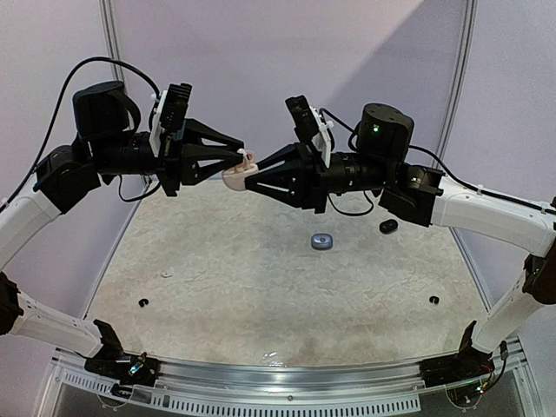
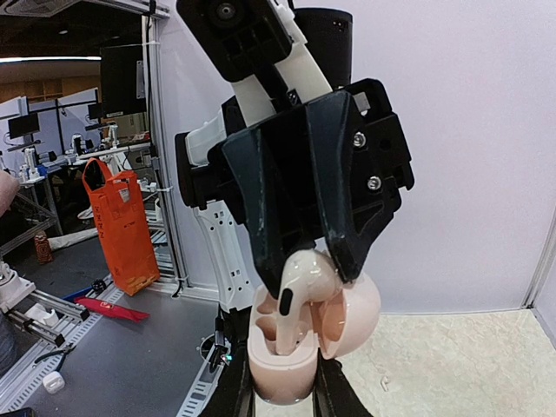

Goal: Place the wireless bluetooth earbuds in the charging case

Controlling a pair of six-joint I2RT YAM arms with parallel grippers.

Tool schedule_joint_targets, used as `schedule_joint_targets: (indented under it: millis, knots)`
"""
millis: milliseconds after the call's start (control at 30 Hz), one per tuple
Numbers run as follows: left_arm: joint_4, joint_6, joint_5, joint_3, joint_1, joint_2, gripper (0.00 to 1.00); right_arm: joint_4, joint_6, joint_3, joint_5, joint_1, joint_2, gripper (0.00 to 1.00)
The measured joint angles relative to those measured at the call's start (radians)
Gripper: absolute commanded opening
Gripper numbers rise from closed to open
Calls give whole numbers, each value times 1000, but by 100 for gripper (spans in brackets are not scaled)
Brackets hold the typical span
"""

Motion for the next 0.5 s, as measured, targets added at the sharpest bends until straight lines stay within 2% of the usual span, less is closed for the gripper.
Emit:
schedule_joint_targets:
  millis: [233, 367, 500]
  knots:
    - [-11, 31, 8, 3, 0, 0, 9, -4, 0, 0, -2, 0, 0, 0]
    - [-30, 46, 24, 10, 1, 0, 0, -4, 0, 0, -23, -1, 0, 0]
    - [-58, 51, 64, 23, 3, 0, 0, -4, 2, 0, -68, -5, 0, 0]
